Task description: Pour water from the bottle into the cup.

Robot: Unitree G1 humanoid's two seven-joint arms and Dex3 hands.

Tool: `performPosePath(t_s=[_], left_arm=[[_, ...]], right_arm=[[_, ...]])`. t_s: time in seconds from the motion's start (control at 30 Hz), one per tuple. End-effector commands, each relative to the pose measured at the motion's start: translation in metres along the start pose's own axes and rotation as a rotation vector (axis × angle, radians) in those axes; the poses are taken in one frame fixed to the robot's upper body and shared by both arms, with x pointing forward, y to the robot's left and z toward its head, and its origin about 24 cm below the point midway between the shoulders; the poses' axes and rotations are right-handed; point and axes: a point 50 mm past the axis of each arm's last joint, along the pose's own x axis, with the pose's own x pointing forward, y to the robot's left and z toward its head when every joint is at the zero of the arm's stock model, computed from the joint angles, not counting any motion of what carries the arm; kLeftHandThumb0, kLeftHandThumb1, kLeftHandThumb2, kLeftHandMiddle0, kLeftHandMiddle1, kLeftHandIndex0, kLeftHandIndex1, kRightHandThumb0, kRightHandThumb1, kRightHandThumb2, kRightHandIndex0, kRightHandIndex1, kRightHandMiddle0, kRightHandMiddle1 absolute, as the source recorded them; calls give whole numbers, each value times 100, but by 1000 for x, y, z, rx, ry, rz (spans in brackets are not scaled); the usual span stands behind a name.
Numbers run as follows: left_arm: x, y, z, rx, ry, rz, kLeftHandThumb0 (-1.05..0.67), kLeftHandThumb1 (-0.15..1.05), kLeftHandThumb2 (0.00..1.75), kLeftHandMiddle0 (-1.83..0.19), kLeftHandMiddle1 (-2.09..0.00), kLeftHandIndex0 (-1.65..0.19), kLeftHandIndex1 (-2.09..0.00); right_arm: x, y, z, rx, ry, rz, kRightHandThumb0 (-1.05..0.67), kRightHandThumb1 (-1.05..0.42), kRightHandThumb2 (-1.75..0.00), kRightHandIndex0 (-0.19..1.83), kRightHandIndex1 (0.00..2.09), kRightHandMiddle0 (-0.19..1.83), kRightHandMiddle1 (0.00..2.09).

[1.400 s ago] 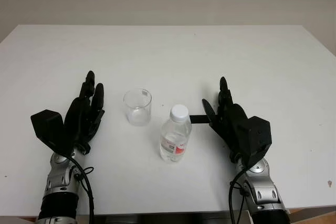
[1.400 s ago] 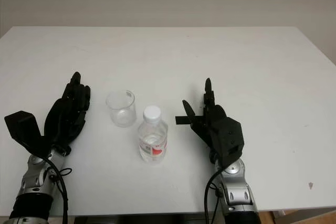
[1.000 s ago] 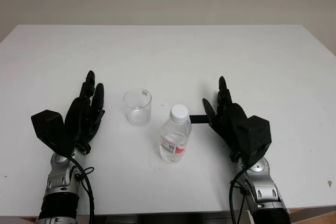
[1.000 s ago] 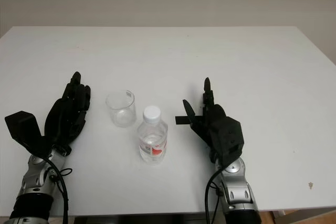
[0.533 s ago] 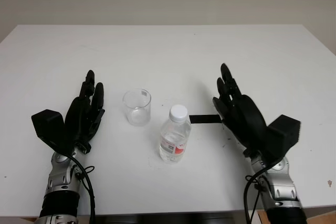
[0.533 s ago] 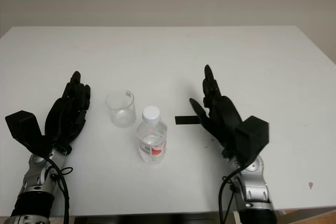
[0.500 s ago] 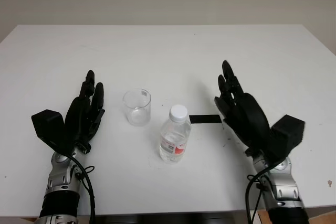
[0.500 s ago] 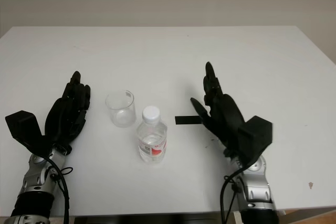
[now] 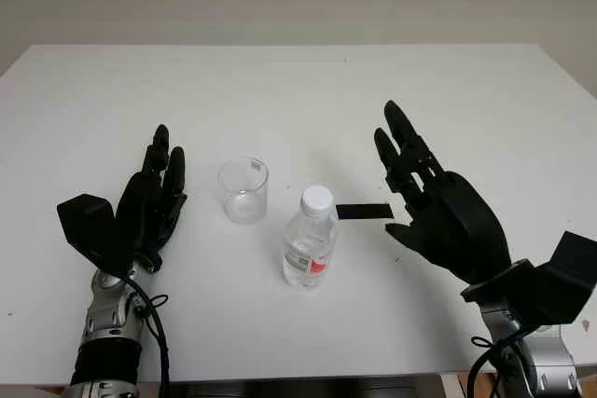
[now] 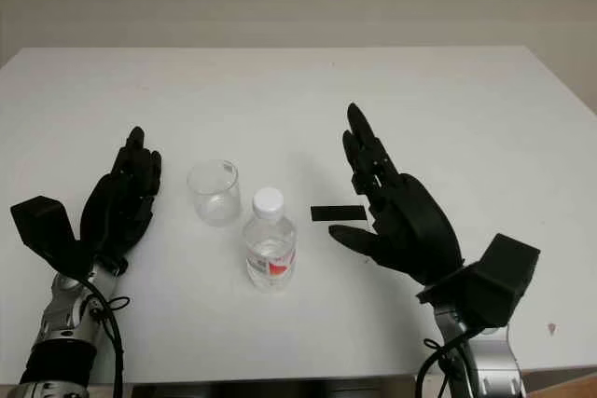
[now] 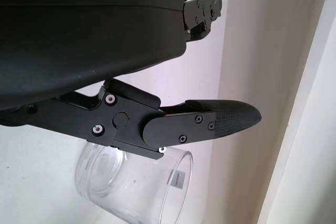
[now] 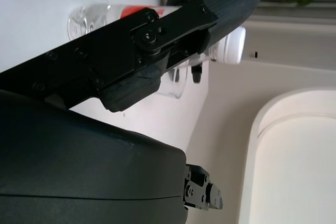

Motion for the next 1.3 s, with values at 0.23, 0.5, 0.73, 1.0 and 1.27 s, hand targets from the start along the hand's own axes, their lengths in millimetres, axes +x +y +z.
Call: performPosePath(t_s=[0.23, 0.5, 0.73, 1.0, 1.27], left_arm=[[0, 0, -2, -7, 11, 4, -74, 105, 48, 19, -5, 19, -4], [0, 1, -1, -7, 9, 5, -74, 105, 46, 19, -5, 19, -5], [2, -1, -3, -8, 7, 3, -74, 105, 48, 19, -5, 19, -4], [4, -3, -4, -6, 4, 9, -75, 105, 48, 19, -5, 19, -4], [3, -6, -5, -10, -2, 13, -75, 105, 49, 19, -5, 19, -4]], right_arm=[[16, 29, -25, 8, 72, 42, -103, -89, -5, -19, 0, -19, 0], [29, 43, -37, -18, 81, 76, -105, -88, -5, -19, 0, -19, 0], [32, 46, -37, -42, 67, 81, -105, -88, -5, -19, 0, -19, 0], [35, 48, -32, -39, 35, 105, -103, -88, -5, -19, 0, -19, 0], [38, 51, -28, 0, 16, 105, -100, -86, -5, -19, 0, -19, 0]])
